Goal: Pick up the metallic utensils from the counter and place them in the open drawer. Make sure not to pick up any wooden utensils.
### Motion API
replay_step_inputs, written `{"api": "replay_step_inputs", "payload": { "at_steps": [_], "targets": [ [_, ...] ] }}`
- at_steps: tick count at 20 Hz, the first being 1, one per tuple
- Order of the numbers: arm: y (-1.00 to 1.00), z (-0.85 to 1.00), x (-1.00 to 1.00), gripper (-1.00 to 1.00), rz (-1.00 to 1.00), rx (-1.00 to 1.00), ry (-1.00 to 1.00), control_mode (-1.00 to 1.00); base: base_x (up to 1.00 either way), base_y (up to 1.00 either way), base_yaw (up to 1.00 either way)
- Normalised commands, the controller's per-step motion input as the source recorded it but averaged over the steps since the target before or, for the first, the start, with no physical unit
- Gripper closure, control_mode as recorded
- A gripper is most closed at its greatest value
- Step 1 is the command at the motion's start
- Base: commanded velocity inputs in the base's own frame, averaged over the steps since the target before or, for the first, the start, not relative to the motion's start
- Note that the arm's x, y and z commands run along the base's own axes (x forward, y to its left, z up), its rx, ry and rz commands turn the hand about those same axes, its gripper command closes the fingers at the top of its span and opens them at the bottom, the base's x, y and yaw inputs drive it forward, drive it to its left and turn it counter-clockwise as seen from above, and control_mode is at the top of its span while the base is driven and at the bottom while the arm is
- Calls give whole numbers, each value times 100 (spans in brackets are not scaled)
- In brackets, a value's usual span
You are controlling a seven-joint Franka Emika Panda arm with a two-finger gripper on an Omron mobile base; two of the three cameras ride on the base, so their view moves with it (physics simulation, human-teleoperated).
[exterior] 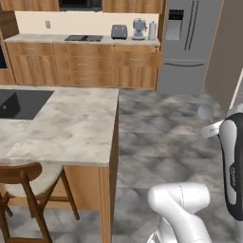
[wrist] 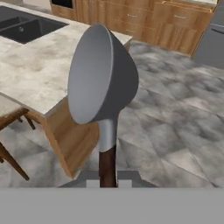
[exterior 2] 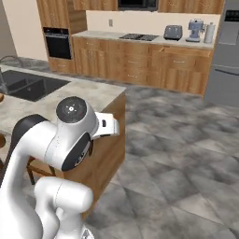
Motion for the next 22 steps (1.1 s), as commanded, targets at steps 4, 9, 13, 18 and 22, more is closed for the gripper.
{"api": "replay_step_inputs", "payload": {
  "at_steps": [4,9,13,18,22],
  "targets": [
    [0,0,0,100,0,0,0,100,51,-100,19],
    [0,0,0,100,0,0,0,100,94,-100,26],
    [0,0,0,100,0,0,0,100,100,-100,35],
    [0,0,0,100,0,0,0,100,100,-100,29],
    [0,0,0,100,0,0,0,100,100,-100,28]
  ]
}}
